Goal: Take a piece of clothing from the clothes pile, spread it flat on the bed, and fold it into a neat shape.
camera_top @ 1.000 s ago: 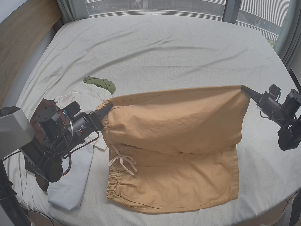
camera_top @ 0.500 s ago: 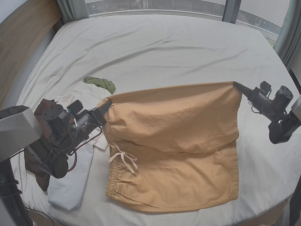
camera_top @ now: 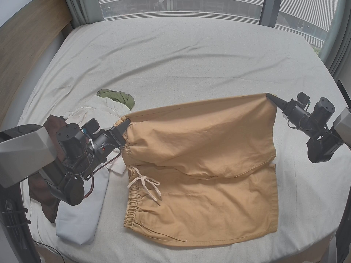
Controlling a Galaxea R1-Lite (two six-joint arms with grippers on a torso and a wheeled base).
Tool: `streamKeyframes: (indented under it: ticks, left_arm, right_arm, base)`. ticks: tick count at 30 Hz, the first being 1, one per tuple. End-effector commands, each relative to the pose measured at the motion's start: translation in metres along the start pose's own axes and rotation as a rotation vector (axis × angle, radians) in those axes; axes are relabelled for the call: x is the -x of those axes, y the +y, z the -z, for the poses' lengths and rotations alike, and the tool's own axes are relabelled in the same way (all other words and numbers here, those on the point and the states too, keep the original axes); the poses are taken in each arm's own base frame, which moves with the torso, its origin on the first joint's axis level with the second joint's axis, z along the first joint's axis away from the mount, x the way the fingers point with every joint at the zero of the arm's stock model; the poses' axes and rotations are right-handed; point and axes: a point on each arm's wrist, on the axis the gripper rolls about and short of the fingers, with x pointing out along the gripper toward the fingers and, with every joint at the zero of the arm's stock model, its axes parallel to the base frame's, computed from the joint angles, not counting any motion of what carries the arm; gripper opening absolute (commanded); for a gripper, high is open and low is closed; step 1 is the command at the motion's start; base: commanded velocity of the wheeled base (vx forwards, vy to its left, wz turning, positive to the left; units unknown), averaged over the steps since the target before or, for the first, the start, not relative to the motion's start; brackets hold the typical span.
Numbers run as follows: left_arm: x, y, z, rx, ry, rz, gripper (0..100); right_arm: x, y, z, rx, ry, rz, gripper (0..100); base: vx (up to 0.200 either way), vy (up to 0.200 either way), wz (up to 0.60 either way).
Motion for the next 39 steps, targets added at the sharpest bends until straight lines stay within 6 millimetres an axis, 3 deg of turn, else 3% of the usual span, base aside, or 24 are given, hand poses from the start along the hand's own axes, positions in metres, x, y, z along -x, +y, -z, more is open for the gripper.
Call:
streamKeyframes:
  ticks: [1,4,5,6,7,12,23,27,39]
  left_arm:
    - [-0.001,0.003,0.003,0.002,0.007,-0.003,0]
    - [-0.003,0.004,0.006,0.004,0.014,-0.005,0]
    - [-0.003,0.005,0.006,0.004,0.014,-0.005,0]
    - [-0.004,0.004,0.006,0.003,0.011,-0.001,0]
    - [-0.005,0.004,0.005,0.004,0.008,0.000,100]
    - [-0.012,0.001,0.007,0.069,-0.005,0.010,100]
    - [-0.008,0.007,0.026,0.087,0.048,-0.053,100]
    - [0.011,0.004,0.027,0.065,0.081,-0.088,100]
    - [0.079,-0.021,-0.003,0.070,0.121,-0.082,100]
  right_arm:
    - [-0.001,-0.005,0.002,0.000,0.000,0.002,0]
    - [-0.002,-0.008,0.004,-0.002,0.001,0.004,0]
    - [-0.002,-0.008,0.004,-0.002,0.001,0.004,100]
    - [-0.003,-0.009,0.003,0.001,-0.002,0.002,100]
    - [-0.003,-0.009,0.003,0.003,-0.004,0.001,100]
    - [0.006,-0.010,0.007,-0.010,0.002,0.023,100]
    - [0.045,0.023,0.012,-0.001,0.024,0.077,100]
    - [0.057,0.033,0.019,-0.007,0.047,0.099,100]
    - [0.091,0.075,0.037,-0.002,0.087,0.164,100]
  base:
    - [0.000,0.000,0.00]
    - [0.000,0.000,0.00]
    - [0.000,0.000,0.00]
    - [0.000,0.000,0.00]
    - [0.000,0.000,0.00]
    - [0.000,0.000,0.00]
    - [0.000,0.000,0.00]
    - [0.000,0.000,0.00]
    - [0.000,0.000,0.00]
